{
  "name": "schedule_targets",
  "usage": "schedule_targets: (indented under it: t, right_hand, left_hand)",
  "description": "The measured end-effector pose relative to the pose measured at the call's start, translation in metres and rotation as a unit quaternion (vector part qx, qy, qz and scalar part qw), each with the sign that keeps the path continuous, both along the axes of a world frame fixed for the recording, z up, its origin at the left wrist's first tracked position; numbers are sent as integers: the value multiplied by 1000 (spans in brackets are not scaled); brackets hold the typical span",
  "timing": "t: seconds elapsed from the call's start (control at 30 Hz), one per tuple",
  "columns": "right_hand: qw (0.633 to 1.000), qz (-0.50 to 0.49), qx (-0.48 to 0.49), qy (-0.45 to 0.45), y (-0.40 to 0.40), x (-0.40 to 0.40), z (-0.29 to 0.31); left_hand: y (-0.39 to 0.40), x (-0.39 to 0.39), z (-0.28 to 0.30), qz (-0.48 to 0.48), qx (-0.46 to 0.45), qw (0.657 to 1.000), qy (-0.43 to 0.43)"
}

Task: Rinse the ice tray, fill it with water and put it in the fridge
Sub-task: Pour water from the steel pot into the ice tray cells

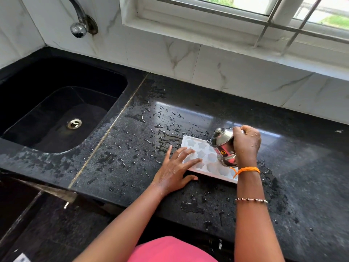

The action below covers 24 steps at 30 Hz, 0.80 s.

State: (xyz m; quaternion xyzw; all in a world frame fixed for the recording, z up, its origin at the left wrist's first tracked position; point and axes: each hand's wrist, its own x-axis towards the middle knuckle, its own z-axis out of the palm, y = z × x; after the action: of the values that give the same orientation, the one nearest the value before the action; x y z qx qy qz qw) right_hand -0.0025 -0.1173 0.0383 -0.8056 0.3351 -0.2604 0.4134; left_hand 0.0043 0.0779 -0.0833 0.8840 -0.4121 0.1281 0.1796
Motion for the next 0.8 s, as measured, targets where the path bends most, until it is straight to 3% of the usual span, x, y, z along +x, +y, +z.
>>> schedule_targets:
  t: [0.43, 0.57, 0.8]
  right_hand:
    - [975, -45, 194, -99, -16, -17, 1]
    - [975, -51, 185, -111, -18, -20, 3]
    - [991, -53, 99, -73, -26, -24, 2]
  left_hand:
    - [-1, -4, 3, 0, -12, 1000, -22]
    - [-14, -14, 7, -15, -30, 999, -31]
    - [-34, -24, 5, -57, 17, 998, -29]
